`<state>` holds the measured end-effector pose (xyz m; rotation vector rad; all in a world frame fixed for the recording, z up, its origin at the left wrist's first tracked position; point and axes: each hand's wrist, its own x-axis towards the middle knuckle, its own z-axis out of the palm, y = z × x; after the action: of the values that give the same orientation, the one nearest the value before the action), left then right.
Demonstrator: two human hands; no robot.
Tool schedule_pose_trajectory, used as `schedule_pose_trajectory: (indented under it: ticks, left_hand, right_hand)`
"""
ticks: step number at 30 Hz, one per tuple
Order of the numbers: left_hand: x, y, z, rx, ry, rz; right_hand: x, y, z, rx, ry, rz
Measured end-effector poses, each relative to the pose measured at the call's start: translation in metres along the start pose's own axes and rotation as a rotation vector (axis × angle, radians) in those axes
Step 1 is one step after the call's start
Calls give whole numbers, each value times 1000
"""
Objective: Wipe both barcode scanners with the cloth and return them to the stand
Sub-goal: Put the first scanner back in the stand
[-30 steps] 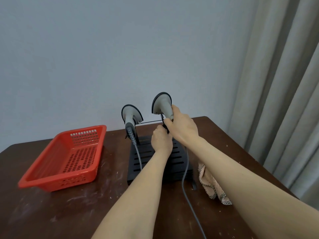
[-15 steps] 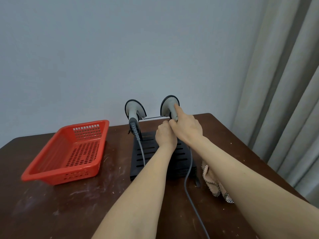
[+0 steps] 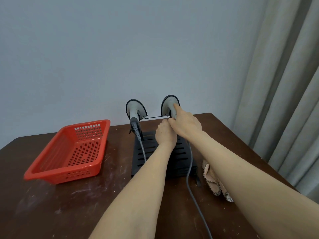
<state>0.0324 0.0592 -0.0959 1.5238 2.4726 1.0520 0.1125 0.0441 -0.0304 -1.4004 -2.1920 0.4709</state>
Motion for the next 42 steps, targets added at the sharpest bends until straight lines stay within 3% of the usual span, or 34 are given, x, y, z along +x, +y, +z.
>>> schedule_pose_trajectory:
  ticks: [13, 28, 42]
  left_hand:
    - [-4, 3, -20, -43, -130, 8]
    - [-14, 6, -57, -114, -105, -41]
    - [-16, 5, -67, -118, -153, -24]
  right_hand:
    - [3, -2, -1, 31, -32, 23]
    - [-1, 3, -5, 50, -30, 59]
    - [1, 1, -4, 49, -78, -21]
